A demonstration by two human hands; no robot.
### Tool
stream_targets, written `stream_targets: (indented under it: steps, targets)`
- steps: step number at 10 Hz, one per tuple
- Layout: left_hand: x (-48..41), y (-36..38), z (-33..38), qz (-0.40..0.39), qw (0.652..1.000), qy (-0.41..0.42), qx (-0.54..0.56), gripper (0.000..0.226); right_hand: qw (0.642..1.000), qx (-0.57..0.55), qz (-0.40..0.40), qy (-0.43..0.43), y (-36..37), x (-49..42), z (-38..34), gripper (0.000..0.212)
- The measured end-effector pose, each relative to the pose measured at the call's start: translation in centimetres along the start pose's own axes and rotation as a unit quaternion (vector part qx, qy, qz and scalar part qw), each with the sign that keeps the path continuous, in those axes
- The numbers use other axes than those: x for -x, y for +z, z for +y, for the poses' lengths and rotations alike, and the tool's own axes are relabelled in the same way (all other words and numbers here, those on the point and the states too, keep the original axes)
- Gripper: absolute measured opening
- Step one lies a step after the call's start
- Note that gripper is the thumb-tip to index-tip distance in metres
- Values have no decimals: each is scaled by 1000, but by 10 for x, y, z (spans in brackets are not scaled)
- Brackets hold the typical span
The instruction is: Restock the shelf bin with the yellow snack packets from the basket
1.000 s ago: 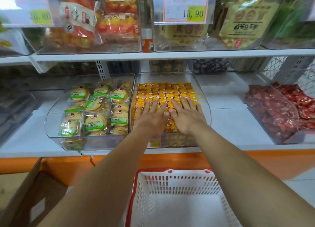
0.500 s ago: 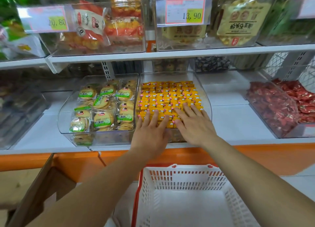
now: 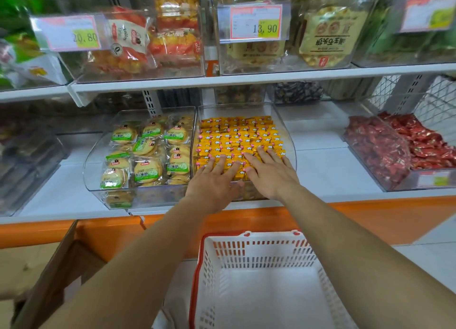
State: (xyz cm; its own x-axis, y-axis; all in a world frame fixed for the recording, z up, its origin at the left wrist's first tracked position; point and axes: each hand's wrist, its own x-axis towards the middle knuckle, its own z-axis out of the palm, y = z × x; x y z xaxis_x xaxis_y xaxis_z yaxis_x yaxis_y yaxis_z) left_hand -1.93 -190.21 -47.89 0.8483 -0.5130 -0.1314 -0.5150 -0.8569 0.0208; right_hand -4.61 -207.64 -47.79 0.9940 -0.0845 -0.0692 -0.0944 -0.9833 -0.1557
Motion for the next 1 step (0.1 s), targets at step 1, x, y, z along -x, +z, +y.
stream_targets:
  steps: [1]
  targets:
    - [5,-34,8,-45,998,-16,30,68,1000,9,3,-4,-25,9,-10,54]
